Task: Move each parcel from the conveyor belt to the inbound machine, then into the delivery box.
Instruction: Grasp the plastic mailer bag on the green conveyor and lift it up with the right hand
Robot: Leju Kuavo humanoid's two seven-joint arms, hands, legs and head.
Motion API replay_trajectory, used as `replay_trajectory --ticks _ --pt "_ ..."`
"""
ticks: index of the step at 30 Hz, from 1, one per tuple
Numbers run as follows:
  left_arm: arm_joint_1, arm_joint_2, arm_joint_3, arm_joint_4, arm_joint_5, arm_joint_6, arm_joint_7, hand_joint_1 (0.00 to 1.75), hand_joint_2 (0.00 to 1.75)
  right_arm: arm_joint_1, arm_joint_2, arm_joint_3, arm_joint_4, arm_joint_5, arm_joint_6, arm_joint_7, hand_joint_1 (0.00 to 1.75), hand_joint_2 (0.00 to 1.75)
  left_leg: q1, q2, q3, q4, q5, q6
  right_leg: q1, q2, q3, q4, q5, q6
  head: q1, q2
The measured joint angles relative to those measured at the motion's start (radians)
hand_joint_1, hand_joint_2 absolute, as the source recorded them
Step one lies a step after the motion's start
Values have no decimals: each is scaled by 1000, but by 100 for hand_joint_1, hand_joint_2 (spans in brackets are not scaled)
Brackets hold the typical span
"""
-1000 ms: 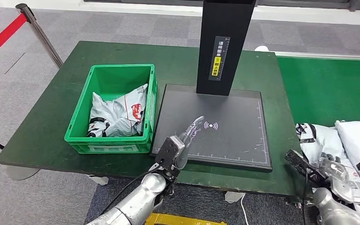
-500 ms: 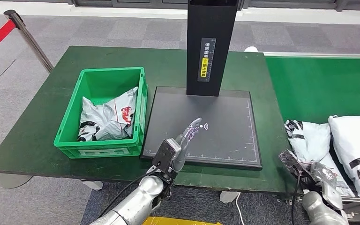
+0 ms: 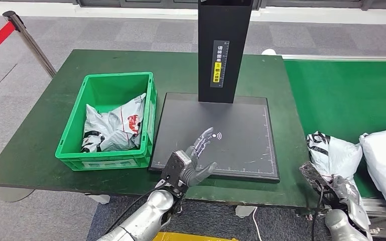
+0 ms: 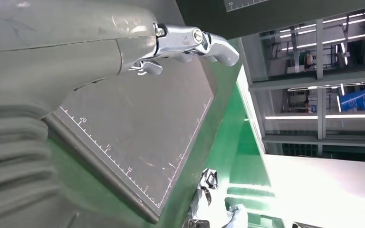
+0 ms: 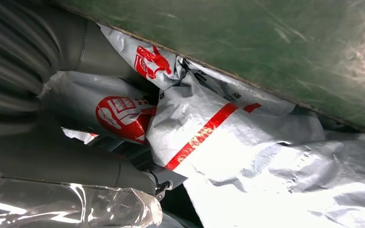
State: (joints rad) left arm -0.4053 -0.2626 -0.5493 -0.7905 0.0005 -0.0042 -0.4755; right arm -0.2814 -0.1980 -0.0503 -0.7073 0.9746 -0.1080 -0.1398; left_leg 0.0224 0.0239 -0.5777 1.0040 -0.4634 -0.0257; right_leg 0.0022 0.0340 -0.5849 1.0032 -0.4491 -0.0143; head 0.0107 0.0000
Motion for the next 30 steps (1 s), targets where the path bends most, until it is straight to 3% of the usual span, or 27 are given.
replay_trajectory --ticks 6,12,16,21,30 --pt "2 0 0 4 1 2 -3 0 175 23 8 -23 -38 -26 0 -14 175 175 0 0 1 -2 0 -1 0 0 0 1 -1 -2 0 0" --pt "10 3 1 4 -5 13 -4 0 175 111 39 -63 -242 -92 23 -32 175 175 0 1 2 -5 0 0 -1 2 -3 1 -2 -4 0 0" --pt "10 4 2 4 -8 14 -4 0 0 145 62 -76 -338 -108 37 -33 175 175 0 1 3 -9 0 0 -1 1 -3 1 -4 -7 0 0" --pt "11 4 2 11 -16 14 -11 0 0 183 81 -87 -468 -242 101 -111 175 175 0 1 2 -10 1 -1 -1 1 -4 2 -4 -7 0 0" --pt "10 4 2 39 -15 15 -24 0 0 196 95 -64 -676 -428 179 -139 175 175 -3 -18 5 -9 7 -9 -3 -21 -3 2 -5 -7 0 0"
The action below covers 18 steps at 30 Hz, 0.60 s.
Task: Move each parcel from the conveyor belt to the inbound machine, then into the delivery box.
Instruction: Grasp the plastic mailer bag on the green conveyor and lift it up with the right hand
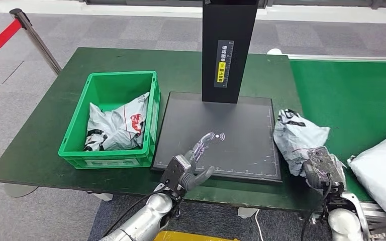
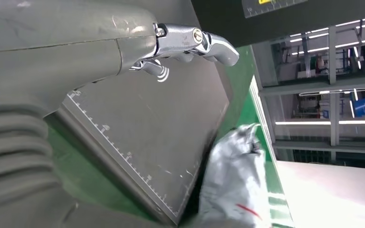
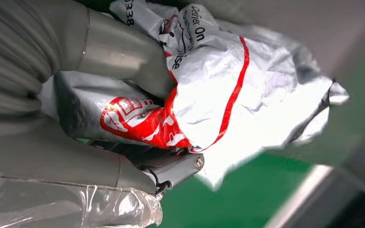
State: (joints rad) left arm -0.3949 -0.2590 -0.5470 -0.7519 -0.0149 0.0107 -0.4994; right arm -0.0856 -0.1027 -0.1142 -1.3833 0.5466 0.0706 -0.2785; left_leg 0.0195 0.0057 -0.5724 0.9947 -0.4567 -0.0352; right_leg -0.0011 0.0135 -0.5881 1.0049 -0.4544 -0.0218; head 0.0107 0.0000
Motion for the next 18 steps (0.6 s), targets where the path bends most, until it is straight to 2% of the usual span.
replay_trajectory --ticks 5,13,18 --pt "0 0 0 10 0 0 0 0 0 -3 0 23 -59 -62 13 -27 175 175 -4 -5 -3 1 1 2 -4 -6 1 0 0 2 0 0" --pt "-12 -10 0 23 1 -2 0 0 0 -60 0 92 -80 -74 45 -27 175 175 -8 -7 -4 2 3 6 -8 -8 1 0 1 6 0 0" --pt "-21 -25 0 35 0 -7 0 0 0 -86 4 187 -91 -69 79 -54 175 175 -8 -8 -4 3 3 7 -8 -9 1 0 1 6 0 0"
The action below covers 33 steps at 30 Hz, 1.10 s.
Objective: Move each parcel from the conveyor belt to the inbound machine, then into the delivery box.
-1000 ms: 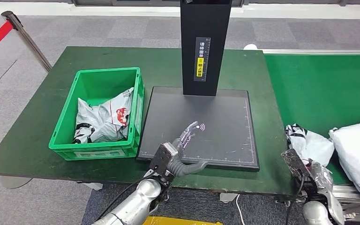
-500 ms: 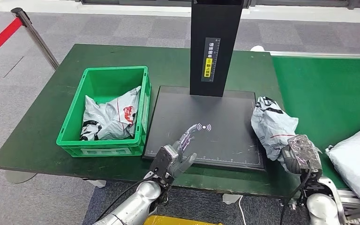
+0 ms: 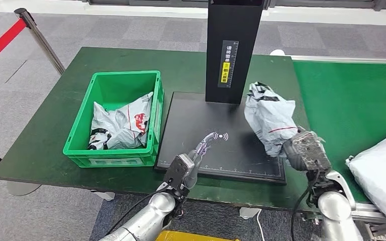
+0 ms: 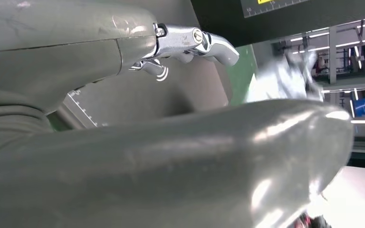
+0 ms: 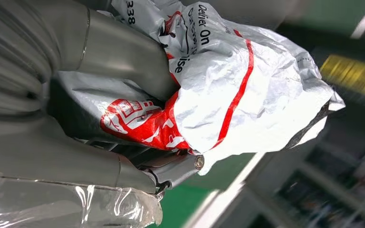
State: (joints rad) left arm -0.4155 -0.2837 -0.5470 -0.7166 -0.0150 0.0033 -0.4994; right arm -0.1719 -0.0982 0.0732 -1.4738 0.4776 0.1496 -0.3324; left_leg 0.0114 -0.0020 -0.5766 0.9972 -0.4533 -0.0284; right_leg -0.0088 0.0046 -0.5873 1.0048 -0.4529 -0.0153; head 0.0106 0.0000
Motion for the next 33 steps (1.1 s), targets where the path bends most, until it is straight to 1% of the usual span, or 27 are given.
replay_trajectory --ticks 5,8,14,22,24,25,26,29,30,31,33 --pt "-2 -14 -1 6 -9 7 -2 0 0 -15 7 161 -10 16 2 4 175 175 0 0 0 0 0 0 0 0 -1 0 0 0 0 0" --pt "-3 -15 -2 7 -10 18 -6 0 0 -36 8 231 -1 13 -3 6 175 175 0 0 -1 0 0 0 0 0 -1 0 0 0 0 0" --pt "-6 -15 -2 10 -10 32 -15 0 0 -75 8 296 29 15 -6 10 175 175 -1 -2 -1 0 0 0 0 -1 -1 0 0 1 0 0" --pt "-21 -17 -2 2 -30 62 -27 0 0 -140 14 395 129 31 -13 32 175 175 -1 -2 -2 1 0 0 0 -1 -1 0 0 1 0 0" --pt "-23 -17 -2 -1 -47 91 -31 0 0 -151 16 407 146 29 -19 37 175 175 -1 -3 -2 1 0 0 0 -1 -1 0 0 1 0 0" --pt "-23 -17 -2 -3 -70 128 -33 0 0 -154 16 411 152 28 -24 43 175 175 -1 -3 -2 1 0 0 0 -1 -1 0 0 1 0 0" --pt "-24 -16 -2 -7 -116 198 -32 0 0 -156 17 414 157 26 -31 51 175 175 -1 -3 -2 1 0 0 0 -1 -1 0 0 1 0 0" --pt "-39 -12 -7 -15 -351 509 11 0 0 -152 17 415 164 26 -44 71 175 175 -1 -3 -2 1 0 0 0 -1 -1 0 0 1 0 0" --pt "-48 -7 -9 -15 -423 586 33 0 0 -150 17 416 167 26 -44 74 175 175 -1 -3 -2 1 0 0 0 -2 -1 0 0 1 0 0" --pt "-57 -1 -10 -15 -476 631 51 0 0 -149 17 418 170 26 -44 76 175 175 -1 -3 -2 1 0 0 0 -2 -1 0 0 1 0 0" --pt "-71 13 -10 -13 -540 666 76 0 0 -148 17 425 178 26 -42 77 175 175 0 -3 -2 1 0 0 0 -2 -1 0 0 1 0 0"
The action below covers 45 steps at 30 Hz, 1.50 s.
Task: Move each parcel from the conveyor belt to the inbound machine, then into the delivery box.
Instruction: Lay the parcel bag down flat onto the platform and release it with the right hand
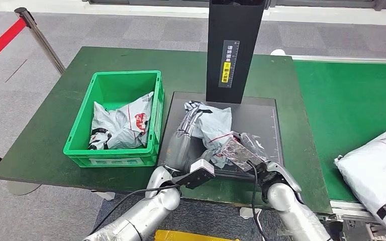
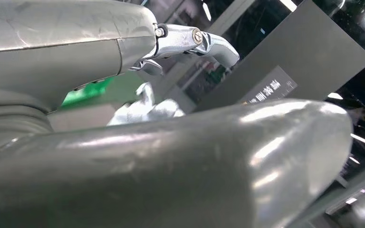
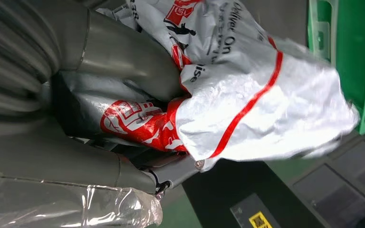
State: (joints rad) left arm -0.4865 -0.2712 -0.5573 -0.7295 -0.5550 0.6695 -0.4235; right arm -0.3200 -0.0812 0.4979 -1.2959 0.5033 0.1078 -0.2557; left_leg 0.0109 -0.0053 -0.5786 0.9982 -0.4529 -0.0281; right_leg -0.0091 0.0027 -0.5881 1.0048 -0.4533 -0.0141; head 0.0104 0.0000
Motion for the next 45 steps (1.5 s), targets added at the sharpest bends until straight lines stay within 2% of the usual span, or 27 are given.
replay_trajectory --ticks 5,10,18,27,28,31,32,35,39,45 --pt "-22 22 22 16 -134 22 44 0 0 -12 4 15 29 -4 15 -12 175 175 0 0 0 0 1 0 0 0 0 0 0 0 0 0" --pt "-45 32 100 42 -250 28 35 0 0 -50 13 40 83 -19 38 -34 175 175 0 0 0 0 1 0 0 0 0 0 0 0 0 0" --pt "-60 30 158 80 -250 27 7 0 0 -117 35 79 175 -30 62 -49 175 175 0 -1 0 0 1 0 0 0 0 0 0 0 0 0" --pt "-60 29 167 92 -250 27 5 0 0 -135 45 88 216 -31 62 -50 175 175 0 -1 -1 0 1 0 0 -1 0 0 0 0 0 0" --pt "-60 29 167 92 -250 27 5 0 0 -135 45 88 219 -31 63 -50 137 175 0 -1 -1 0 1 0 0 -1 0 0 0 0 0 0" --pt "-60 29 167 93 -246 25 3 0 0 -137 46 88 226 -31 60 -47 7 44 0 -1 -1 0 1 0 0 0 0 0 0 0 0 0" --pt "-60 29 167 93 -244 23 2 0 0 -139 47 88 229 -34 56 -44 0 0 0 -1 -1 0 1 0 0 0 0 0 0 0 0 0" --pt "-60 25 167 93 -242 15 1 0 0 -147 51 89 239 -82 43 -39 0 0 0 -1 0 1 1 0 0 0 0 0 0 0 0 0" --pt "-59 21 167 93 -232 12 5 0 0 -139 51 74 236 -225 25 -69 0 0 0 -1 0 1 1 0 0 0 0 0 0 0 0 0" --pt "-54 37 167 101 -210 6 8 0 0 -46 13 -5 103 -335 52 -91 0 0 0 -1 -1 1 1 1 0 -1 -1 0 0 0 0 0"
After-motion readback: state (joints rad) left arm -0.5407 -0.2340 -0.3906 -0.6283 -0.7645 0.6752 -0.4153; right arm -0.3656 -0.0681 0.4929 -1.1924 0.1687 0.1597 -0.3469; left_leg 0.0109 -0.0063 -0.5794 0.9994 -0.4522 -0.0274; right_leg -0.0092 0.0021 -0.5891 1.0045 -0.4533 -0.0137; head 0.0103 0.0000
